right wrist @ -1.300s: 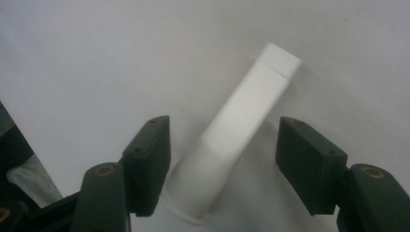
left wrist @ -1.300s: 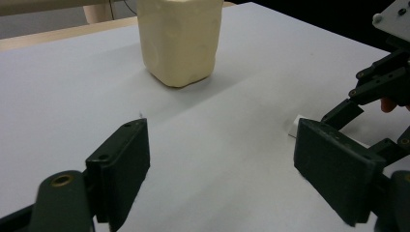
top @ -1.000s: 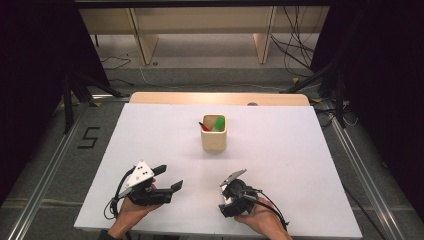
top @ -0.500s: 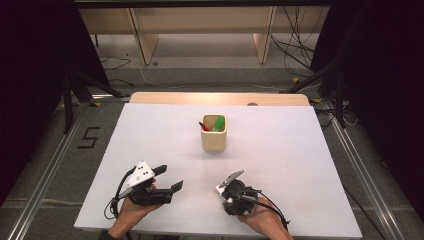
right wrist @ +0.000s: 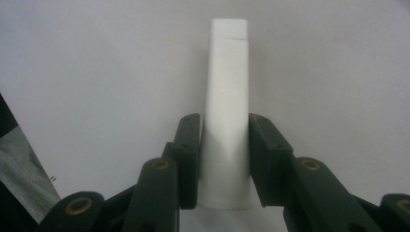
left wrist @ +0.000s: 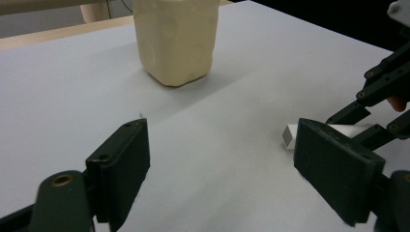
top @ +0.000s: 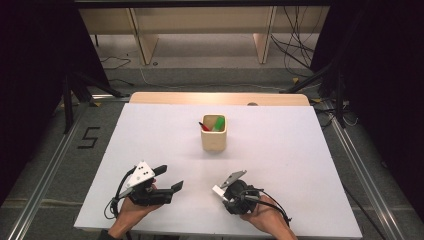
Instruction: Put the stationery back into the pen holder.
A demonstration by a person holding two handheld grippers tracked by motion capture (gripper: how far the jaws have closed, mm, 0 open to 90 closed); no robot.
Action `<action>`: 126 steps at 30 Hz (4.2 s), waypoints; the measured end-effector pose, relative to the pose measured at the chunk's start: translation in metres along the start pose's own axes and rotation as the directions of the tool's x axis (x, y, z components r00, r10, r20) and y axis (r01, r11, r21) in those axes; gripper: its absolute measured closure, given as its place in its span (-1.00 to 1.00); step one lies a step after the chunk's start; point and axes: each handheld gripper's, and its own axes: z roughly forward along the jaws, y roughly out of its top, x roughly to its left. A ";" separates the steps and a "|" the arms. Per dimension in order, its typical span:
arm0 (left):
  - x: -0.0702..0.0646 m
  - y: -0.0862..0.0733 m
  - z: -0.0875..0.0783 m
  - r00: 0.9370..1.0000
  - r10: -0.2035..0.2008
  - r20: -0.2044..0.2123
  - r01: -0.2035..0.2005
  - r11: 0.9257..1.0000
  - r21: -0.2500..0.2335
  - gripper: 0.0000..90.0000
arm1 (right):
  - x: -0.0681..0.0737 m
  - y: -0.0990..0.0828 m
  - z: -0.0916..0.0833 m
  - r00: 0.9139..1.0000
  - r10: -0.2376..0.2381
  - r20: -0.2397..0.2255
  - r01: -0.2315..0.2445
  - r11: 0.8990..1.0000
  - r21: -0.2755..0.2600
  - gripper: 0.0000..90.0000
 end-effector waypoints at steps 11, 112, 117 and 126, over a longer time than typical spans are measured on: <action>0.000 0.001 0.002 1.000 -0.015 0.025 0.014 1.000 0.016 -0.55 | -0.006 -0.002 -0.017 0.998 -0.052 0.026 0.055 0.988 -0.141 0.50; -0.051 0.065 0.082 0.826 0.103 0.555 -0.438 0.736 0.516 0.22 | 0.063 -0.032 -0.002 0.357 -0.699 0.620 0.901 0.432 -0.033 0.50; -0.051 0.064 0.083 0.820 0.091 0.565 -0.442 0.729 0.523 0.28 | 0.064 -0.033 -0.001 0.349 -0.702 0.620 0.905 0.424 -0.029 0.50; -0.050 0.064 0.085 0.810 0.083 0.581 -0.454 0.717 0.530 0.39 | 0.065 -0.033 0.000 0.337 -0.713 0.615 0.912 0.410 -0.025 0.50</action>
